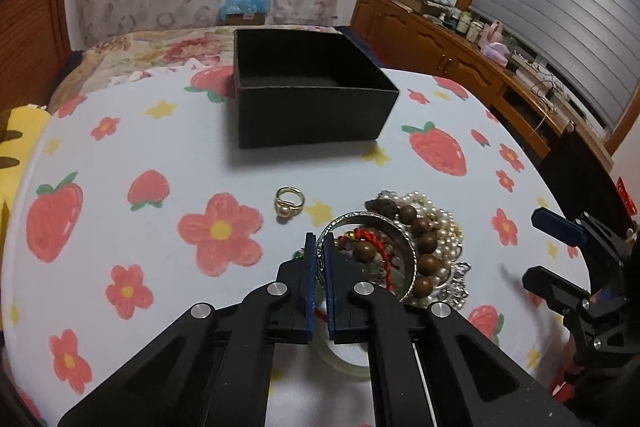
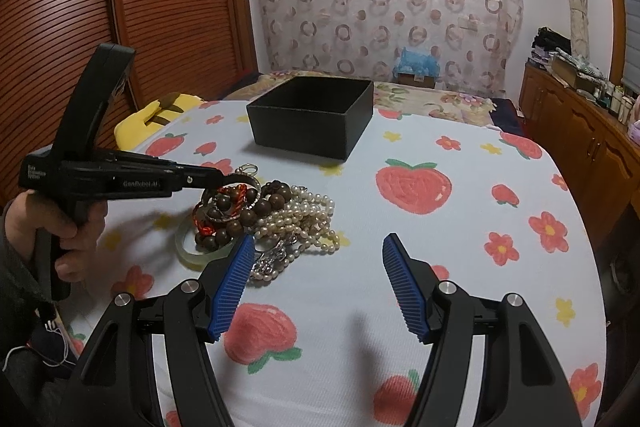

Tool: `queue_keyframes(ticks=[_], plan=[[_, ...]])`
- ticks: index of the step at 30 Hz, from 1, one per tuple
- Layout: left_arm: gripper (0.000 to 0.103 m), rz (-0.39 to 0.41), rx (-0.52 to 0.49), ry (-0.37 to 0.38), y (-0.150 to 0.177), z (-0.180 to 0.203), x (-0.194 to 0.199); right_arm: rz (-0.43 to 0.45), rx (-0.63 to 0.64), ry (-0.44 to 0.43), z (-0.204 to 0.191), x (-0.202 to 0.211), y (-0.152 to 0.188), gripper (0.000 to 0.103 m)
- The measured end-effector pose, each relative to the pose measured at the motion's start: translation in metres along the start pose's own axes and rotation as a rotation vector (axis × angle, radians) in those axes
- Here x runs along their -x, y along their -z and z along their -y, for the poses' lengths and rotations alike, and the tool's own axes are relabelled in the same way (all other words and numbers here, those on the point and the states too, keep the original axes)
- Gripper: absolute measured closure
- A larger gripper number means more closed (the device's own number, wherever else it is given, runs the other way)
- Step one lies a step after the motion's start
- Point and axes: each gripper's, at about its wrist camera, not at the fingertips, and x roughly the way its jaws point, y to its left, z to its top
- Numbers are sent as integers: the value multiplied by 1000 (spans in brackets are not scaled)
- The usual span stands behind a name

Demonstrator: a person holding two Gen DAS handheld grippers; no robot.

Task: Organize jewelry
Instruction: 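Lift the silver bangle with the left gripper while the right gripper grasps the red string bracelet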

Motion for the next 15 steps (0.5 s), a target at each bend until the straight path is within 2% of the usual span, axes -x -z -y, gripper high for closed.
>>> queue_keyframes(ticks=[8,12,15], plan=[[100,-35,-50,-29,-5,3,-8,-1,8,-2,-2,-3,0,34],[100,-35,-74,-18,-5,3,-8,-10,23,-19,-6,-9,-6,34],[100,7,-75,-11,-5,3,1,-30,42,-31,-8,-18,-12,43]])
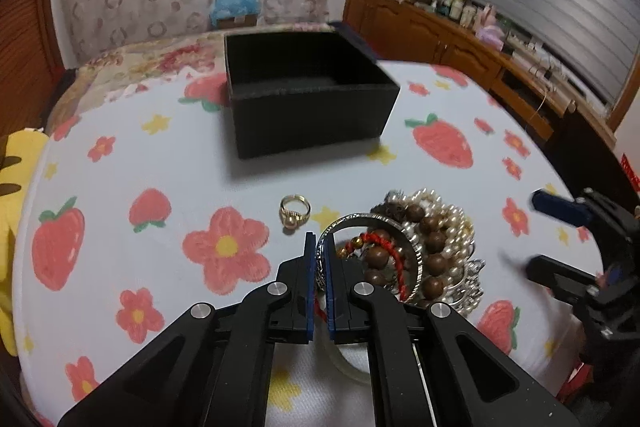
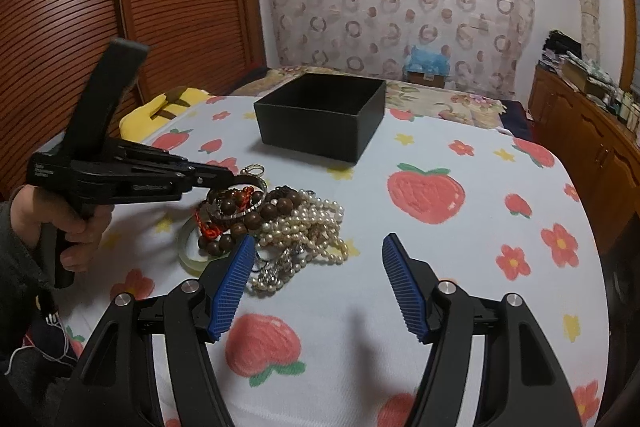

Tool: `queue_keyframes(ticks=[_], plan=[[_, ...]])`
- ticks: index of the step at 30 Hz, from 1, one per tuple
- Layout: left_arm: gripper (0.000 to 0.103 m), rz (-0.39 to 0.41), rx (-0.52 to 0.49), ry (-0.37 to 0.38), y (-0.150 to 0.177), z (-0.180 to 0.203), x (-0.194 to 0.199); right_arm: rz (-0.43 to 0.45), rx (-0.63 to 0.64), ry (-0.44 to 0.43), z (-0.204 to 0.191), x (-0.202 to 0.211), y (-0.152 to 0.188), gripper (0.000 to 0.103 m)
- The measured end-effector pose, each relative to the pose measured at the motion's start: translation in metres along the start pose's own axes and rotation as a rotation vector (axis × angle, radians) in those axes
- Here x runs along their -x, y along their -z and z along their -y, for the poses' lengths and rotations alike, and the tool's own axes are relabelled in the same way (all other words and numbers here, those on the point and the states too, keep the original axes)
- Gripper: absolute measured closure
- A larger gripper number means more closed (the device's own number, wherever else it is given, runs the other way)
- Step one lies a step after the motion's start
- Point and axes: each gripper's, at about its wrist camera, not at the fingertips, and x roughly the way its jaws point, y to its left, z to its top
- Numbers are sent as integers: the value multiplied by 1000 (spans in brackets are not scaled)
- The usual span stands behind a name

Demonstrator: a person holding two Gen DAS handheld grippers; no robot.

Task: Organize jewelry
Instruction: 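Lift the silver bangle with the left gripper while the right gripper grasps the red string bracelet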

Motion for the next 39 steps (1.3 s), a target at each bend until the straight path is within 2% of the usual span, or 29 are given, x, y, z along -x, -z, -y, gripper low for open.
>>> queue_keyframes(ticks=[11,13,21,28,29,31,39], plan=[[100,127,45,-9,-5,-13,32,-70,22,-69,-8,-38,-26,57],[100,139,58,-20,-5,-17,34,-87,25,-73,-9,-46,-32,63],[100,155,117,-22,-3,-39,41,-173,14,-111,-11,-72,-47,67],[100,165,131,-32,-5,-49,46,-196,25,-186,-23,-73,-56,68],[100,165,132,-32,-5,-49,46,-199,30,-193,-27,-75,-57,69],[100,165,133,-31,-5,-49,46,-207,49,-201,-35,-75,-57,77],[100,166,132,-31,-5,-50,46,-254,67,-170,-44,-85,-56,88]])
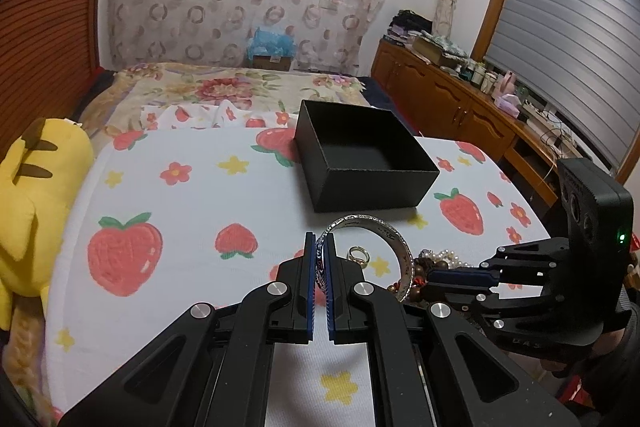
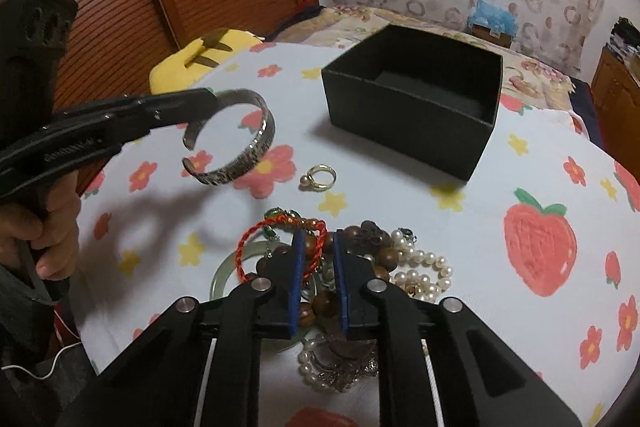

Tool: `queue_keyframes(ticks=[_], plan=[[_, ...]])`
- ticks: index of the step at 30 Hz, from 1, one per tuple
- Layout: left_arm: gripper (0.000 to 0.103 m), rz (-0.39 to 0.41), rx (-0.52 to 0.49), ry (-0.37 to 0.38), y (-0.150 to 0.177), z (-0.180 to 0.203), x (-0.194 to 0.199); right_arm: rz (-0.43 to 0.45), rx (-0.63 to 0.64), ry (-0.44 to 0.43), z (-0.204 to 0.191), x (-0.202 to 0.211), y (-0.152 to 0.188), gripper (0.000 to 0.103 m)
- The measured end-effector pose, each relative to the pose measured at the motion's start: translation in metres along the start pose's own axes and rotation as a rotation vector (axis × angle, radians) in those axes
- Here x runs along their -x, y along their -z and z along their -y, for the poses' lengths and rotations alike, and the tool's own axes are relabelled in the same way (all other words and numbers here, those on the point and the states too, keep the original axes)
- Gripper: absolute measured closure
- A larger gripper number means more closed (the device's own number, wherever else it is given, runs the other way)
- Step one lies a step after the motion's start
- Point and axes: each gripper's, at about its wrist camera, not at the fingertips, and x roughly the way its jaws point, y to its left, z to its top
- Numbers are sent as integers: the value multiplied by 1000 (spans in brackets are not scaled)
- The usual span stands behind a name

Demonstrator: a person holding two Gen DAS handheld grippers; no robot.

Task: Organize jewelry
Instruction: 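Lift the silver bangle with the left gripper while the right gripper grasps the red string bracelet, then carry both bracelets into the black box and open both grippers to release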

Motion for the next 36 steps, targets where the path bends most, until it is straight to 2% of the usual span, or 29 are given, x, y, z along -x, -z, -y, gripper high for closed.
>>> queue_keyframes(ticks=[6,12,23,30,36], plan=[[100,0,1,2,1,0,0,-11,-23,-33,2,-3,4,99],[100,4,2,0,-1,-2,2,27,-22,-22,3,4,0,100],[100,26,-16,-6,-19,5,4,155,21,19,11,49,-29,100],[100,37,-53,-8,-38,15,-8,230,42,72,38,68,-57,100],[100,32,-100,-6,-55,23,-23,270,51,113,67,60,-85,100]])
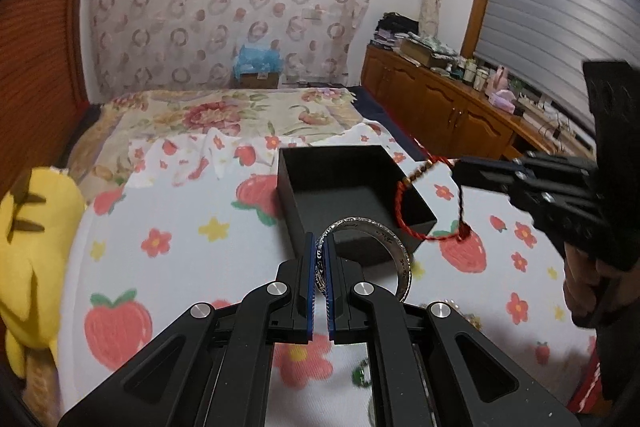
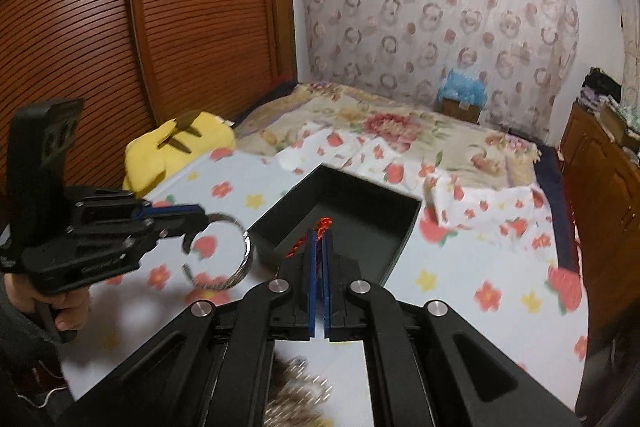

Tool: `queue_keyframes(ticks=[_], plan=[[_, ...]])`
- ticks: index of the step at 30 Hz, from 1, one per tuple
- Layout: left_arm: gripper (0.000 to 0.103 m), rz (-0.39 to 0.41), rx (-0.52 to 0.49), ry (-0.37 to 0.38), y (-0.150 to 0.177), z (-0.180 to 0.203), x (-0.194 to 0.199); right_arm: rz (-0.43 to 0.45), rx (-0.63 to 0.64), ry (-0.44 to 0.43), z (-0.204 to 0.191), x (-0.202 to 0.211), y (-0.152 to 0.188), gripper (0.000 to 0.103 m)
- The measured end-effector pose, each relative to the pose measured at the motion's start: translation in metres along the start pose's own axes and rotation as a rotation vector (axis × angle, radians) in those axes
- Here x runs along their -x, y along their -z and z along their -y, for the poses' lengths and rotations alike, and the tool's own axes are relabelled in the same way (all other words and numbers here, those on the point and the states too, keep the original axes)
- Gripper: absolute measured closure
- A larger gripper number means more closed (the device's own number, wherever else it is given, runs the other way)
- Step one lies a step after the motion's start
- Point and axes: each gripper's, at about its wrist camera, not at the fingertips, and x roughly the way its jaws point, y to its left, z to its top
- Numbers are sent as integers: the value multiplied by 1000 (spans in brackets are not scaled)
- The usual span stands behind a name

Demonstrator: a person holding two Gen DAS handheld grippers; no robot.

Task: Organize jewelry
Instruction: 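Carry both bracelets into the black box and open both grippers to release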

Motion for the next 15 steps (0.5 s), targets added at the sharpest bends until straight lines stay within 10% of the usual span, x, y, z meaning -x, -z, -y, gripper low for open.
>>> queue_keyframes(ticks=[15], plan=[[100,-4,6,19,-42,-6,-47,-69,-56,-41,33,-70,6,98]])
